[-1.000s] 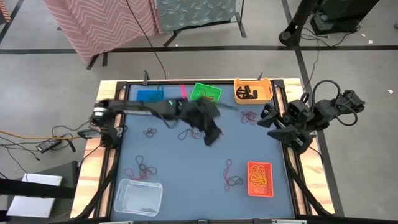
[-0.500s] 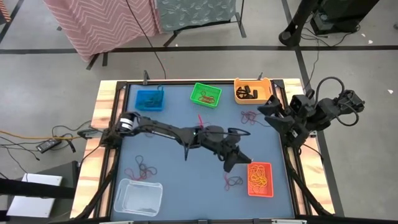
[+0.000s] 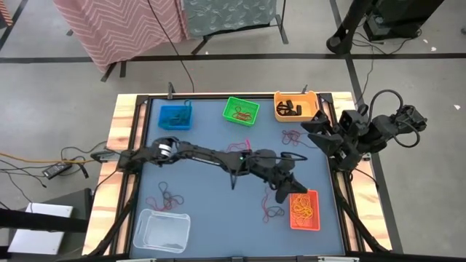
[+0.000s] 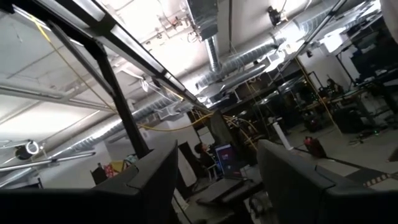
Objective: Sort rubber bands into baskets
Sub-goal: Put the yellow rubber band into the orange bin, then put the brown rubber band into the transparent bin
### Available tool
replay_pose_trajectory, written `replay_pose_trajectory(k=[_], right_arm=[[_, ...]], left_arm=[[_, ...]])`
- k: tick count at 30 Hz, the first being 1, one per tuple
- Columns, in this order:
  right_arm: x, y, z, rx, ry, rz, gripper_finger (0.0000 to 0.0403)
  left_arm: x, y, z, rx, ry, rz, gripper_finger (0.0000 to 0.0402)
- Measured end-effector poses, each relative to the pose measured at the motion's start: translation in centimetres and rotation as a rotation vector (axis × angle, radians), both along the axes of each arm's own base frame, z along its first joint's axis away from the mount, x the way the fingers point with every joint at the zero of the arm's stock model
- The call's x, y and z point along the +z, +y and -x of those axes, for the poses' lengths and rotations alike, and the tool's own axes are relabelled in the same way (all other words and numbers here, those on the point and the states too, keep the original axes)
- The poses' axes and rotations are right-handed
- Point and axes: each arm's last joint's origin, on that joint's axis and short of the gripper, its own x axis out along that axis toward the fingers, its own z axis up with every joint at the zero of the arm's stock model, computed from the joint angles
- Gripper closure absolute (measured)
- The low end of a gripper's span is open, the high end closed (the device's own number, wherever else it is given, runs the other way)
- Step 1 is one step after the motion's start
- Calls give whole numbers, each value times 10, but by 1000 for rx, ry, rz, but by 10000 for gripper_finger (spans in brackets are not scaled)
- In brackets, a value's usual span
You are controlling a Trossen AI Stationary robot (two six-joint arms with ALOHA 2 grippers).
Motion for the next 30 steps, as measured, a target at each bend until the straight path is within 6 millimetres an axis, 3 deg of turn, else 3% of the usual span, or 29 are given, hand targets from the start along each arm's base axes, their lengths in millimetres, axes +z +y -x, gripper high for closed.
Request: replay_pose_trajectory(k=[6,14,26,30], right_arm=[[0,0,0,-5,2,-2,172],[0,0,0,-5,3,-2,172],[-1,0,0,-15,12,23,172],[-1,0,0,-16,12,25,172]], left_arm=[[-16,-8,-23,-32,-30,9,397],[-43,-12,-30,-26,11,-25,370],[-49,-41,-24,-93,55,-102,195],[-49,-45,-22,-147,59,-98,157]])
